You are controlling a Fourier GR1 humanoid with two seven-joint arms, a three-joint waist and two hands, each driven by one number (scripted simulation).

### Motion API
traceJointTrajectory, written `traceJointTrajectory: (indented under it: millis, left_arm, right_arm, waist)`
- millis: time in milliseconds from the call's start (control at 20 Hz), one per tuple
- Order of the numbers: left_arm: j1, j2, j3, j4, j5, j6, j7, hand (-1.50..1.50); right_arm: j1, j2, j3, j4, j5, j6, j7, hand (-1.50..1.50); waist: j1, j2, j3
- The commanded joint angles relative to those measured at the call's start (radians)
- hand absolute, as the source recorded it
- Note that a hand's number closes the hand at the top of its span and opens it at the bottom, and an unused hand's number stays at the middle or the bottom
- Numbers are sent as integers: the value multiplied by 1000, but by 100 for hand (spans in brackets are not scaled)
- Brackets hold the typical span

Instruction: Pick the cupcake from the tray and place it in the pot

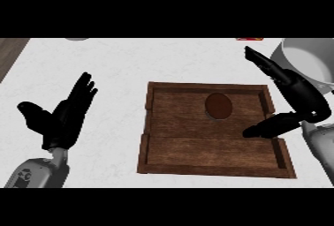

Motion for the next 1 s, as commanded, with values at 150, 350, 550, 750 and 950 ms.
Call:
traceJointTrajectory:
  millis: [150, 350, 550, 750, 950]
  left_arm:
    - [4, -17, -4, -20, -22, 20, 33, 0]
    - [9, 4, 5, -67, -15, 5, 69, 0]
    - [17, -28, -28, -63, -55, 21, 59, 0]
    - [79, -31, -4, -35, -48, -24, -19, 0]
    - [24, 9, 54, -105, -7, -43, 122, 0]
  right_arm:
    - [-51, -238, -39, -54, 91, 145, 92, -150]
    - [-168, -329, -37, -62, 76, 290, 221, -150]
    - [-232, -302, 37, -114, 104, 351, 408, -150]
    - [-234, -305, 31, -147, 53, 444, 551, -150]
    - [-259, -182, 82, -156, 95, 433, 683, -150]
  waist:
    - [-9, -2, -1]
    - [8, -1, -2]
    - [8, 0, -2]
    - [-1, -1, -2]
    - [2, -1, -1]
